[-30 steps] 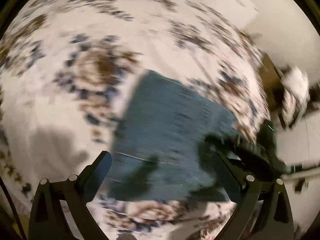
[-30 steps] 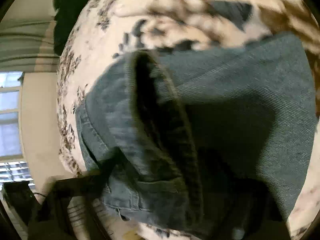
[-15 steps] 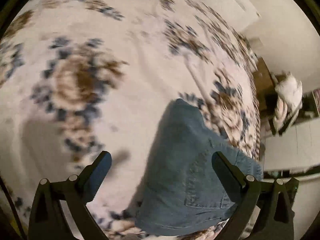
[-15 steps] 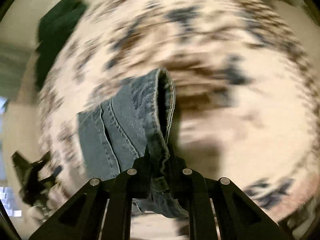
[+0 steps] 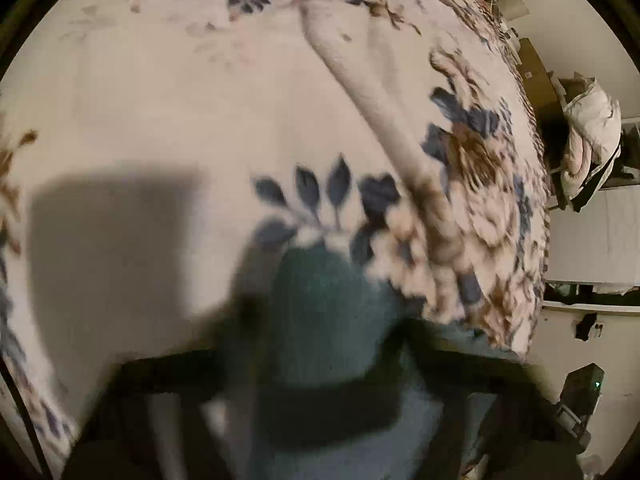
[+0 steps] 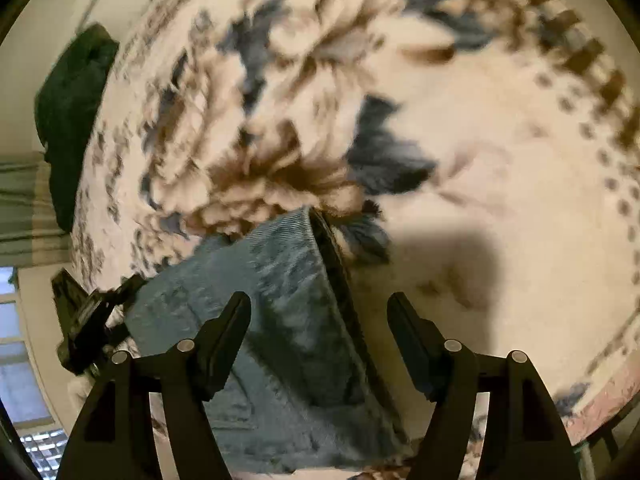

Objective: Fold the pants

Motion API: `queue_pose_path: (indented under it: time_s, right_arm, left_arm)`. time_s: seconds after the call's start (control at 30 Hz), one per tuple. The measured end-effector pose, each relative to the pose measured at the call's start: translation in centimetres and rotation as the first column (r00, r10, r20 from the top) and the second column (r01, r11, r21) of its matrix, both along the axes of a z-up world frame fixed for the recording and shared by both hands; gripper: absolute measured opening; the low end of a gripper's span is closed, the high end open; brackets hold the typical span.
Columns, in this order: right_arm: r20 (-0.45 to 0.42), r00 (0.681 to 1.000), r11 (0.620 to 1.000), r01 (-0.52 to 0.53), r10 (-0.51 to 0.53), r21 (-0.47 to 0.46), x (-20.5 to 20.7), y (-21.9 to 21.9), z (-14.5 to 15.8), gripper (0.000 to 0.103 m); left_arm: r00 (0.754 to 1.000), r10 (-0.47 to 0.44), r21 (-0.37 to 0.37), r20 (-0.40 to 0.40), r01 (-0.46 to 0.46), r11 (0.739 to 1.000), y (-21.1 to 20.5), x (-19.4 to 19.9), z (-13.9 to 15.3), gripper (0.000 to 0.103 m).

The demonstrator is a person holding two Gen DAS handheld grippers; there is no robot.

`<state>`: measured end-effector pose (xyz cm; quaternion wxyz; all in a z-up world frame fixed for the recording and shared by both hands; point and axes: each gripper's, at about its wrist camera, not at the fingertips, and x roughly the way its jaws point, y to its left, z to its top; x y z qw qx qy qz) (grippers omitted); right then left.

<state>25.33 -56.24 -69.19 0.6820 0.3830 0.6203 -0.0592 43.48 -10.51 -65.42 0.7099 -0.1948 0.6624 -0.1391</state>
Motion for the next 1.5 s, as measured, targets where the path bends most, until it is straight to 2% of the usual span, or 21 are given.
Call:
queue_pose_path:
  time_s: [0.1, 0.13, 0.17, 0.27, 0.37, 0.43, 0.5, 0.57, 0.6, 0.63, 0.67, 0.7, 0.8, 0.87, 0.9, 0.93, 1.0, 1.07, 1.13, 1.33, 1.5]
  right_arm:
    - [-0.023, 1.0, 0.996, 0.018, -0.016, 0.091, 1.3, 0.2, -3.4, 0.07]
    - [0.016, 1.0, 0.996, -0.009, 0.007, 0.091, 2.0, 0.9, -3.8, 0.061]
    - [0.04, 0.998, 0.997, -0.048, 0.045, 0.064, 2.4, 1.3, -3.4, 0.037]
    - [0.074, 0.982, 0.983, -0.171, 0.175, -0.063, 3.5, 3.1, -1.1, 0.023]
    - [0.137, 0.98, 0.983, -0.126, 0.144, -0.132, 3.3, 2.1, 1.4, 0.006]
    - [0.106, 0.986, 0.988, -0.119, 0.13, -0.101, 3.6, 1.5, 0.3, 0.007]
    - [0.049, 0.987, 0.988, -0.153, 0.155, -0.032, 3.7, 1.8, -1.2, 0.01]
    - [0.021, 0.986, 0.986, -0.165, 0.165, -0.004, 3.5, 1.9, -1.5, 0.014]
    - [0.025, 0.987, 0.987, -0.158, 0.157, 0.019, 3.0, 1.6, -1.3, 0.028]
    - [0.031, 0.99, 0.989, -0.139, 0.137, 0.05, 2.4, 1.3, -1.2, 0.043]
    - [0.036, 0.994, 0.99, -0.109, 0.106, 0.085, 1.7, 1.0, -0.9, 0.077]
    - [0.041, 0.997, 0.991, -0.076, 0.072, 0.113, 0.8, 0.7, -0.6, 0.088]
    - [-0.002, 0.999, 0.986, -0.044, 0.044, 0.163, -1.4, 0.7, -1.4, 0.088]
    - [-0.056, 0.997, 0.983, -0.044, 0.055, 0.177, -2.8, 1.6, -3.1, 0.088]
    - [-0.074, 0.995, 0.98, -0.051, 0.066, 0.194, -3.3, 2.3, -4.0, 0.086]
    - [-0.073, 0.995, 0.978, -0.052, 0.068, 0.2, -4.0, 2.9, -4.8, 0.083]
    - [-0.028, 0.999, 0.984, -0.041, 0.046, 0.171, -4.5, 3.3, -4.8, 0.063]
    - [-0.033, 0.999, 0.991, -0.002, 0.007, 0.131, -4.5, 2.6, -5.0, 0.058]
    - [-0.063, 0.997, 0.986, 0.045, -0.035, 0.164, -4.4, 2.4, -5.6, 0.058]
    - [-0.01, 0.999, 0.974, 0.051, -0.05, 0.221, -6.6, 3.8, -2.3, 0.08]
    - [-0.038, 0.992, 0.928, 0.129, -0.123, 0.35, -9.5, 5.6, -4.4, 0.082]
  left_arm:
    - [0.999, 0.042, -0.046, -0.013, -0.042, 0.998, 1.4, 0.4, -0.7, 0.024]
    - [0.997, 0.069, -0.079, -0.028, -0.071, 0.994, 2.3, 0.3, -0.9, 0.022]
    - [0.993, 0.104, -0.121, -0.05, -0.109, 0.987, 3.1, 0.3, -1.3, 0.02]
    - [0.971, 0.206, -0.213, -0.125, -0.229, 0.95, 5.5, 0.0, -3.0, 0.018]
    - [0.943, 0.273, -0.292, -0.192, -0.32, 0.901, 7.0, -0.3, -4.6, 0.018]
    - [0.935, 0.283, -0.322, -0.215, -0.341, 0.883, 7.3, -0.4, -4.9, 0.021]
    - [0.948, 0.251, -0.308, -0.193, -0.302, 0.902, 6.9, -0.4, -3.7, 0.023]
    - [0.967, 0.196, -0.265, -0.162, -0.234, 0.935, 6.1, -0.7, -1.8, 0.042]
    - [0.977, 0.163, -0.236, -0.135, -0.192, 0.953, 5.7, -1.0, -0.4, 0.05]
    - [0.985, 0.136, -0.205, -0.108, -0.156, 0.966, 5.3, -1.5, 0.7, 0.07]
    - [0.991, 0.11, -0.173, -0.08, -0.123, 0.977, 5.0, -2.1, 1.8, 0.084]
    - [0.995, 0.091, -0.148, -0.052, -0.097, 0.984, 4.7, -2.9, 2.8, 0.087]
    - [0.999, 0.046, -0.1, 0.023, -0.043, 0.994, 4.5, -5.5, 4.4, 0.089]
    - [0.998, 0.041, -0.104, 0.055, -0.035, 0.994, 4.2, -7.2, 4.5, 0.103]
    - [0.999, 0.02, -0.121, 0.036, -0.016, 0.992, 3.8, -7.9, 3.8, 0.103]
    - [1.0, 0.01, -0.122, 0.003, -0.01, 0.993, 3.4, -8.2, 2.9, 0.103]
    - [0.999, -0.02, -0.064, -0.04, 0.017, 0.998, 2.2, -9.0, 0.6, 0.103]
    - [0.998, -0.044, -0.034, -0.033, 0.043, 0.998, 2.2, -9.3, -1.2, 0.103]
    - [0.997, -0.063, -0.054, -0.041, 0.061, 0.997, 2.4, -8.7, -1.5, 0.103]
    - [0.999, -0.049, -0.133, -0.019, 0.046, 0.99, 2.7, -9.5, 1.7, 0.103]
    - [0.994, 0.002, -0.18, -0.106, -0.021, 0.983, 3.2, -11.4, -0.8, 0.103]
